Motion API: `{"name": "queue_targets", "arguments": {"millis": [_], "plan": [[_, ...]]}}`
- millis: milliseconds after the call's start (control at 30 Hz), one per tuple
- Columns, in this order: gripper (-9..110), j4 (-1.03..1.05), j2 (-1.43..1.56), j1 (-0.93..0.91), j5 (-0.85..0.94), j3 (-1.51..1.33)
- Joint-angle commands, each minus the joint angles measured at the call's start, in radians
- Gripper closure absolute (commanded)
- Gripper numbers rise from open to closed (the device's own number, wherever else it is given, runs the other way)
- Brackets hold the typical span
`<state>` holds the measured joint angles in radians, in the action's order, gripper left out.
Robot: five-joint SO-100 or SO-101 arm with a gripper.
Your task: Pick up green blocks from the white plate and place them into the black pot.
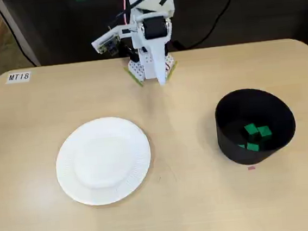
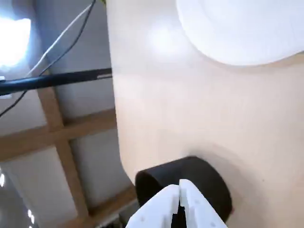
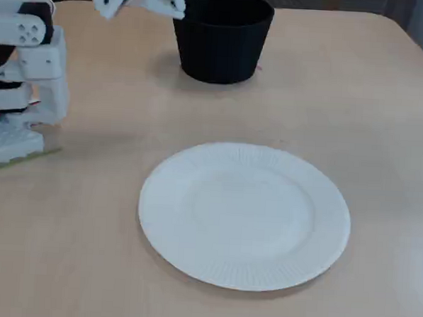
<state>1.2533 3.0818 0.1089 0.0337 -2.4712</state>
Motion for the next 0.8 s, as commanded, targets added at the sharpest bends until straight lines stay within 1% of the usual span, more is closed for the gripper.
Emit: {"name": "queue_targets", "arguments": {"millis": [0, 167, 333, 567, 767], "plan": [[104, -0.02, 0.087, 0.028, -0.014, -0.109], [104, -0.023, 0.17, 0.012, 0.005, -0.249], [104, -0.031, 0.17, -0.003, 0.041, -0.328], [104, -0.071, 0.17, 0.008, 0.032, -0.479], [104, -0.074, 0.17, -0.002, 0.048, -0.48]]}}
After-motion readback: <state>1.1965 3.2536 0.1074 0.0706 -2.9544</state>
